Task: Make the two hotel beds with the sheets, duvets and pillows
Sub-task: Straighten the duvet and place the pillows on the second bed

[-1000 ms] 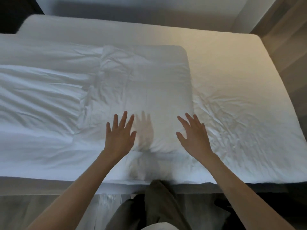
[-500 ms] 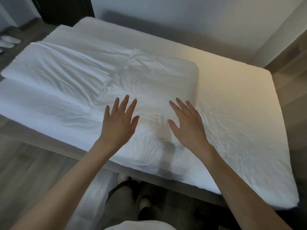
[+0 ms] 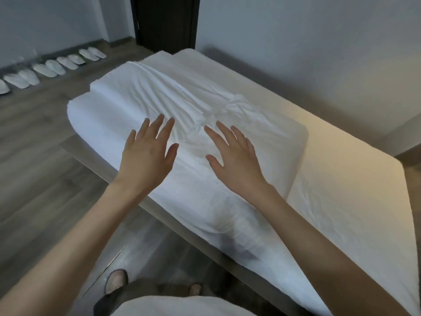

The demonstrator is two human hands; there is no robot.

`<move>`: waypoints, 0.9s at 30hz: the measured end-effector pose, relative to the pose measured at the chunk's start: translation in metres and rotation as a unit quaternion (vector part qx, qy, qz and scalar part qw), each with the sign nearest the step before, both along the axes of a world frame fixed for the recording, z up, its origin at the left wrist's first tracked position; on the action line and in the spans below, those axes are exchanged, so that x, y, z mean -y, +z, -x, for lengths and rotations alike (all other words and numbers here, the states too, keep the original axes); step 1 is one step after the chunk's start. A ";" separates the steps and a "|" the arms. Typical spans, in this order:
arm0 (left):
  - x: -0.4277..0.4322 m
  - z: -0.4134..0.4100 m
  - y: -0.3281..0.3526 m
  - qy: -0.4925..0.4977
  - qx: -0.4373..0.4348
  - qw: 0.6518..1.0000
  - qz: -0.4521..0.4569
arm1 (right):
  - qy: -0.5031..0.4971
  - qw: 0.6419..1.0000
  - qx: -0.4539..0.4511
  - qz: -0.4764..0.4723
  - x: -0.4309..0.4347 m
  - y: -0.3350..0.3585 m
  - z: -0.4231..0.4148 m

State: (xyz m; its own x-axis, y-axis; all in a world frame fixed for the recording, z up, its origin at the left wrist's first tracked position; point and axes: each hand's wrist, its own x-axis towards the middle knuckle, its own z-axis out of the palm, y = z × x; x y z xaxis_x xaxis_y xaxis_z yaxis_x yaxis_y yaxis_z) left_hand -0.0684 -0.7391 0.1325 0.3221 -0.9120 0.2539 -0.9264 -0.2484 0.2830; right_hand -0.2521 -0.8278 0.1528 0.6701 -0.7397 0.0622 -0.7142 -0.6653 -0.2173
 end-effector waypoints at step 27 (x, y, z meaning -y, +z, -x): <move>0.054 -0.509 0.046 -0.039 0.048 0.998 -0.015 | -0.001 0.998 0.032 0.050 0.055 0.010 -0.517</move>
